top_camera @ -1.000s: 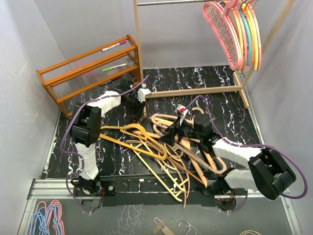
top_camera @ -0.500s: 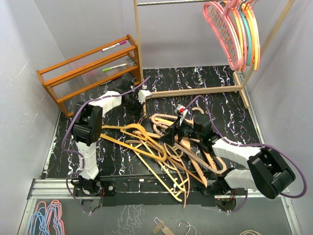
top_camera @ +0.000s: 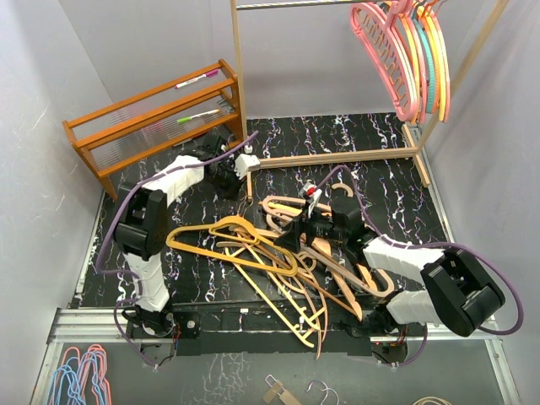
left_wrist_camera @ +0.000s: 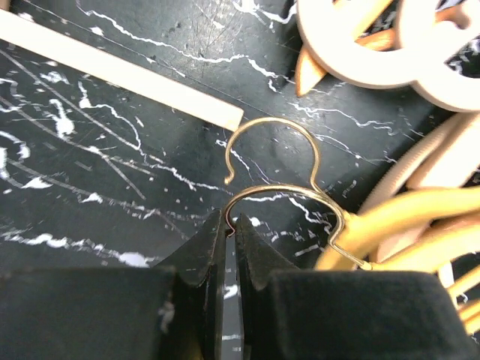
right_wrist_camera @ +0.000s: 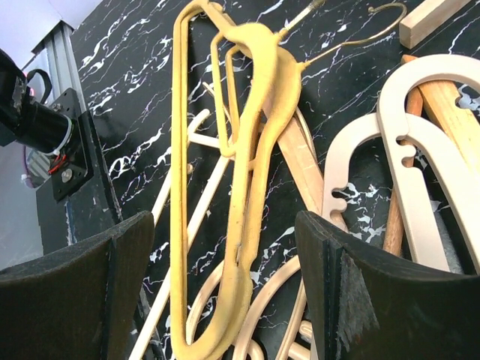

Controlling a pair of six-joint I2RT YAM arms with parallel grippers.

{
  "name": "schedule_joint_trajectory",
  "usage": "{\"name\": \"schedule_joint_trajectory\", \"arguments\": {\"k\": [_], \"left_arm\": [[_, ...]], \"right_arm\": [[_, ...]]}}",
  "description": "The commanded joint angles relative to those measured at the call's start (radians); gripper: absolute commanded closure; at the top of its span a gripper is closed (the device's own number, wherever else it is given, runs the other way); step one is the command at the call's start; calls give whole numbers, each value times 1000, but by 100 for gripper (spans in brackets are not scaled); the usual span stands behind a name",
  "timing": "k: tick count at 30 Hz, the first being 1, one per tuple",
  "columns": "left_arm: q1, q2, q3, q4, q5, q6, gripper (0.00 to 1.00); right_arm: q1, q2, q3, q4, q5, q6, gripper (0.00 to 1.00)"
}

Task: Organize the hangers
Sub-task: Pick up the hanger at the center of the board.

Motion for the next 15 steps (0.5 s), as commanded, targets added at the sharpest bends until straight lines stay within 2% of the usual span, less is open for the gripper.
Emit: {"name": "schedule_joint_trajectory", "arguments": {"k": [1,10,15], "left_arm": [[-1,-170,-25,-39,22,38,100],[-1,-291,-23,-58,-5,43,100],[-1,-308,-4,-68,-11,44,100]], "right_arm": [[-4,22,43,72,-18,-12,21],[-4,97,92,124,-68,-9,21],[-3,179,128,176,-109,10,21]]}}
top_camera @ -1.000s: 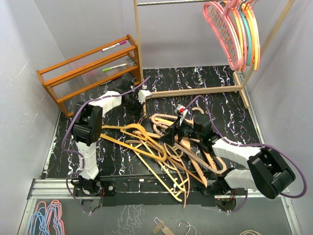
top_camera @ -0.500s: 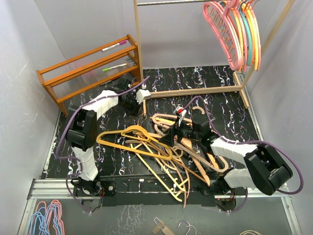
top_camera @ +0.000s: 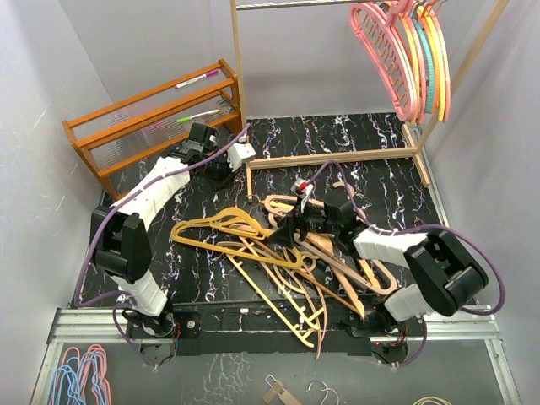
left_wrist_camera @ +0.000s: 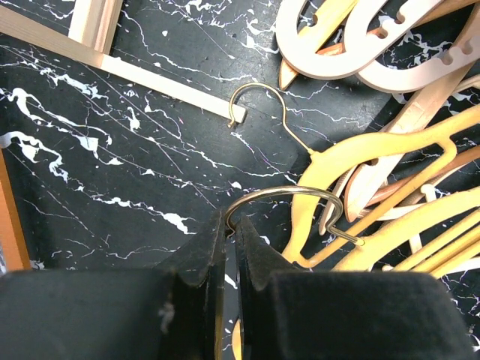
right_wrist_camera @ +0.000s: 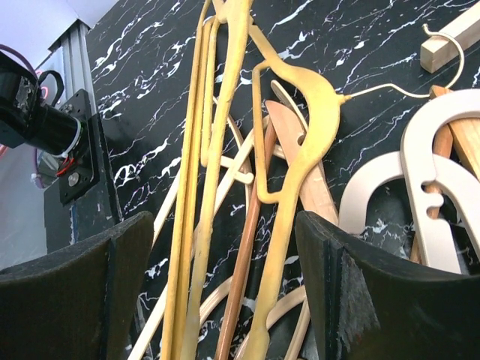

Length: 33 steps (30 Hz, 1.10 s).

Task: Organize the hangers
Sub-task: Pick up the hanger at the center of the board.

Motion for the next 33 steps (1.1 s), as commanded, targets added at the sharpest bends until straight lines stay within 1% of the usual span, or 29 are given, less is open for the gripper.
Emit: {"name": "schedule_joint_trajectory", "arguments": {"k": [1,4,5,8,12,15,16,17,21,26,29,33], "left_arm": [[-1,-55,21,-24,8,5,100],[-1,-62,24,-21,8,2,100],[-1,-66,22,-20,6,2,100],[-1,-69,18,-9,-15,1,100],[-1,-69,21,1,-38,-4,100],[-1,-70,32,4,-36,-15,100],[-1,-70,36,5,-36,-19,100],[-1,-71,40,4,-36,-24,100],[-2,-78,85,-17,-45,-58,100],[-1,-121,151,-44,-54,-90,100],[-1,-132,224,-93,-62,-106,100],[-1,-146,313,-136,-72,-126,100]], "right_arm": [[-4,62,64,125,-52,14,21],[-4,97,70,164,-71,37,23],[-4,103,72,169,-76,42,27],[-4,109,70,170,-109,58,44],[-3,72,51,144,-136,64,56],[-3,37,34,125,-135,68,75],[-4,28,32,116,-127,68,85],[-3,18,31,102,-113,69,91],[-4,-43,36,48,-42,83,92],[-4,-114,65,-38,0,80,92],[-4,-143,95,-86,18,83,92],[-4,-183,124,-109,34,85,92]]}}
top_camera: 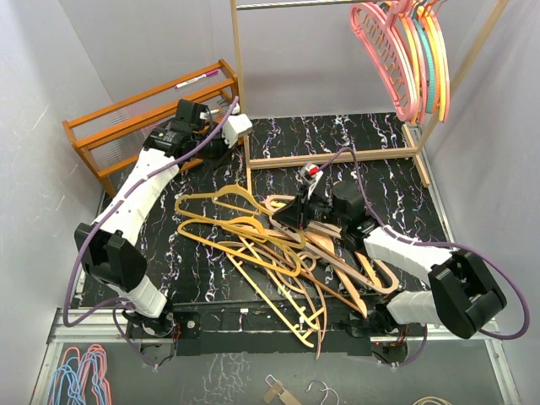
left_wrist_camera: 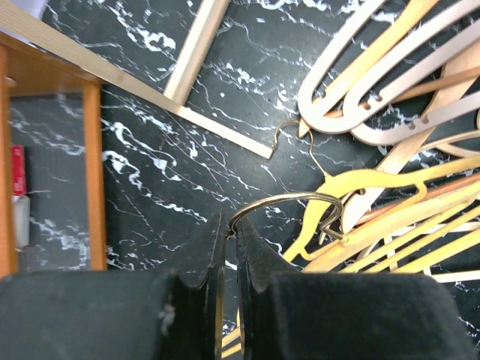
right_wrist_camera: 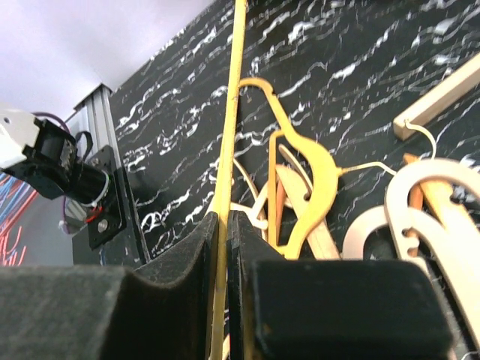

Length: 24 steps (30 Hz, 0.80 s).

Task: Organize the hangers
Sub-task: Pick up the hanger at the center of the board.

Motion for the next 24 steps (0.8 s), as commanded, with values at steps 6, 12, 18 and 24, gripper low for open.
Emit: {"name": "schedule_joint_trajectory", "arguments": {"k": [6,12,18,24], "left_arm": [[8,-68,175,-46,-34,-48,100],[7,-70,180,-38,-50,-47,100],[8,-72,172,-34,-56,-39,100],[8,-76,171,-35,-93,-43,100]], "right_arm": [[4,-3,126,-90,-86,-14,78],[4,0,126,-78,-84,-5,51],[3,-39,104,-50,-24,-5,92],[2,-152,81,-78,123,-11,92]]}}
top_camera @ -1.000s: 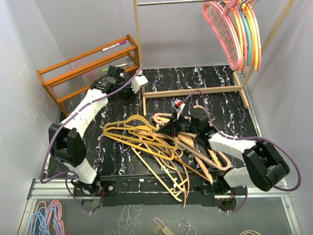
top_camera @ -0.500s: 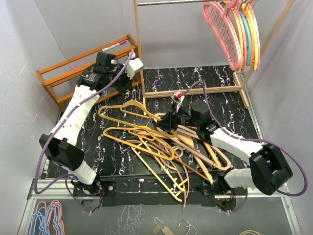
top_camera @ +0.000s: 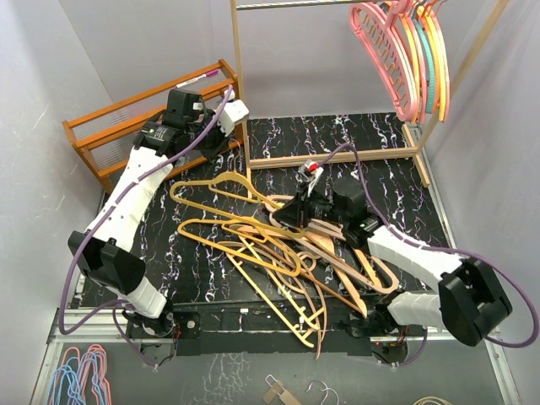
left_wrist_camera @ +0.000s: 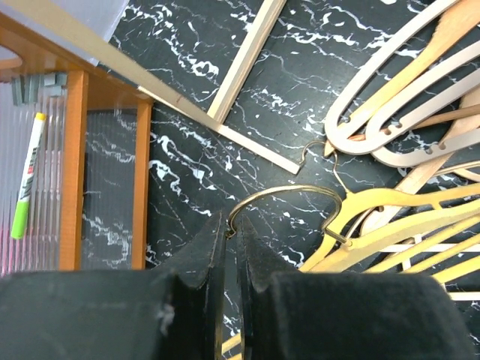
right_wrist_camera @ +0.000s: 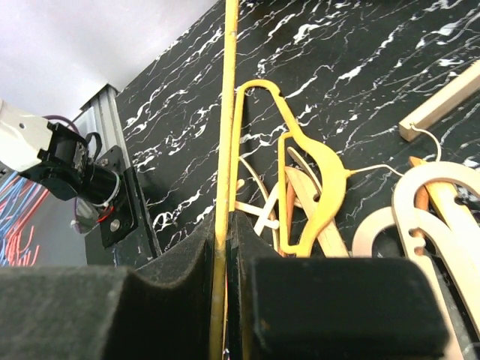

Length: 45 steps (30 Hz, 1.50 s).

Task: Organize the hangers
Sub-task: Pick up the hanger at the center of the board, then place the hanger at the clothesline.

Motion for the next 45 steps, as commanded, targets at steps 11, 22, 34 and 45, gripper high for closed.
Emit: {"name": "schedule_joint_trajectory", "arguments": {"k": [11,22,34,45], "left_arm": [[6,-62,211,-100,-243,-23,3],[43,-156,63,-129,-423,-22,3],[124,-175,27,-129,-364,-82,3],[135,-183,4,-123,-366,-78,3]], "right_arm": [[-4,-340,92,-360,349,-122,92],[-4,-385,533,-842,836,-402,92],[-5,-115,881,-753,908,-525,92],[-30,67,1036,-625,827,-559,92]]}}
